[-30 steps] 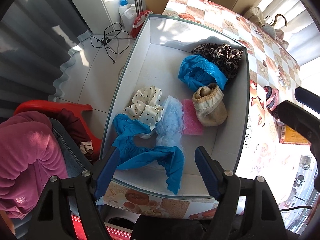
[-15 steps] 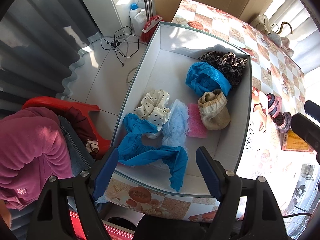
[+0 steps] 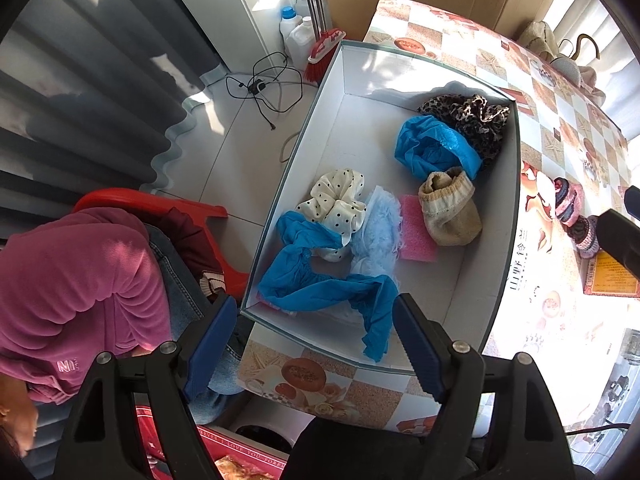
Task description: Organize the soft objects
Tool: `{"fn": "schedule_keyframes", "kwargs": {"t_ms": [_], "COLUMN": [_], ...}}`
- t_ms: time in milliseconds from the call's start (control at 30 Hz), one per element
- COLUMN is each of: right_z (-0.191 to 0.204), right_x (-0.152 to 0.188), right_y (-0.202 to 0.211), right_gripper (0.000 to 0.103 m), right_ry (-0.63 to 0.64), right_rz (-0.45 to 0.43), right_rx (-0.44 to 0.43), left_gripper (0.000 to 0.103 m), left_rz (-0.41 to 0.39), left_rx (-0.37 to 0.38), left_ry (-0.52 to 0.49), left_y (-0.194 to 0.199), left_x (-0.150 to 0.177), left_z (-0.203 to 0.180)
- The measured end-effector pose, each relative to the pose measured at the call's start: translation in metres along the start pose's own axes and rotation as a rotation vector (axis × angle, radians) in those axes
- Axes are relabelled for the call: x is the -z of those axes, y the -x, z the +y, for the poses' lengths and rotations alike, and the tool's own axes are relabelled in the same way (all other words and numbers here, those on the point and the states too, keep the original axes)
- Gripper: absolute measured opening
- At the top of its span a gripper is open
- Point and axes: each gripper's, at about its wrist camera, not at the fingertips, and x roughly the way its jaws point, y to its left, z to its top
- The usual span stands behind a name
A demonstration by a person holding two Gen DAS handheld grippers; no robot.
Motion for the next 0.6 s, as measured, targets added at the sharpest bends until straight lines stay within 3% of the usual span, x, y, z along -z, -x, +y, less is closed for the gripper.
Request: {"fn": "schedule_keyframes", "kwargs": {"t_ms": [67,333,600], "right_z": [0.0,0.0,0.0], "right_x": [0.0,0.002,0.003], "right_y": [0.0,0.0,0.0], "right_gripper": [0.067,0.067,0.067], "right_ry": [-0.001,0.0,0.0], "right_rz": [0.0,0.0,0.0], "right_rx": [-0.001,0.0,0.0], "left_gripper": [0.083,0.083,0.083], "left_rz": [0.027,-0.035,-0.05], "left_rx": [0.038,0.171,0.185], "left_ry": [-0.002,0.037,0.02], "left_y": [-0.002,0.015,0.021], "left_x": [0.001,0.003,0.001], "left_z": [0.001,0.004,-0.001]}}
